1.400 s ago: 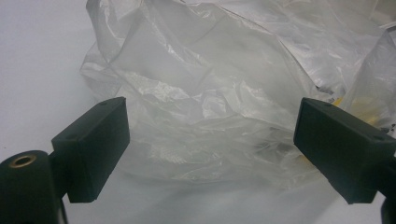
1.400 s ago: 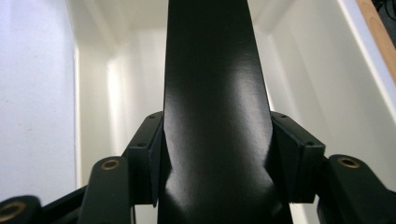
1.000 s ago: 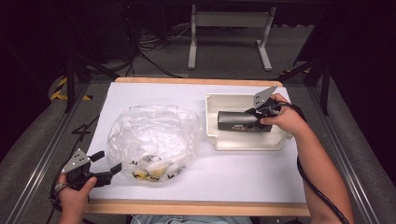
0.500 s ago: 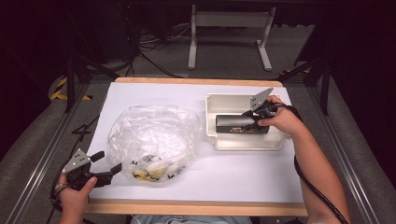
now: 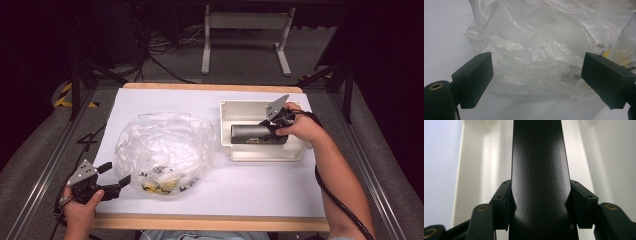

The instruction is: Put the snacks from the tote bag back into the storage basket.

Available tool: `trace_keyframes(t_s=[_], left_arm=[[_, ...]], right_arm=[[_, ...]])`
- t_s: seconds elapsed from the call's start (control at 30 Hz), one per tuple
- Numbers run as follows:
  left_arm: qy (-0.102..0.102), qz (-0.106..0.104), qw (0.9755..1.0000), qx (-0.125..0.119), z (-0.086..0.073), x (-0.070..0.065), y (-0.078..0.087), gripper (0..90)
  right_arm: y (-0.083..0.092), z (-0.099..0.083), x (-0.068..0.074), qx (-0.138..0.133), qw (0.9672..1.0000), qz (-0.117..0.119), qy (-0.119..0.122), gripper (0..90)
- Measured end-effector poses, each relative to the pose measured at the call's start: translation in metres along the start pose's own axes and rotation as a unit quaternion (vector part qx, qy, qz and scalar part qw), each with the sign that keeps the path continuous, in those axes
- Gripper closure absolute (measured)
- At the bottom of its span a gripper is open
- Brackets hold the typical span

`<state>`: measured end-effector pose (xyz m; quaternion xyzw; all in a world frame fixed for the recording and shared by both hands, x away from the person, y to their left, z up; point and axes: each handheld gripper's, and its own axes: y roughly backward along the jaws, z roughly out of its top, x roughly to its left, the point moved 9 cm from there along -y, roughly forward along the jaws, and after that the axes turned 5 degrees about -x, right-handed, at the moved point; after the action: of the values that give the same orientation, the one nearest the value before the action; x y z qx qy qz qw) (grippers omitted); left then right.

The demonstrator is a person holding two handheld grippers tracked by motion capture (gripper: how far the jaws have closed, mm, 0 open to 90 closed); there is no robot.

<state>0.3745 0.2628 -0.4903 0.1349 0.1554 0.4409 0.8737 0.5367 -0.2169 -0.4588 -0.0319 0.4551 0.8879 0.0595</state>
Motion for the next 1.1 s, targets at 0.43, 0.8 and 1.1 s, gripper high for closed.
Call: trace_keyframes(t_s=[0.43,0.8,1.1], left_arm=[[-0.001,-0.002,1.0,0.001,0.0,0.0,0.0,11.4],[-0.002,-0.003,1.0,0.0,0.001,-0.001,0.0,11.4],[-0.001,-0.002,1.0,-0.003,0.002,0.0,0.0,11.4]], right_arm=[[0.007,0.003,-0.003,-0.01,0.9995,-0.031,-0.002,30.4],[0.037,0.03,0.001,-0.061,0.9949,-0.069,-0.043,21.4],[0.061,0.056,0.011,-0.113,0.9863,-0.091,-0.079,16.4]])
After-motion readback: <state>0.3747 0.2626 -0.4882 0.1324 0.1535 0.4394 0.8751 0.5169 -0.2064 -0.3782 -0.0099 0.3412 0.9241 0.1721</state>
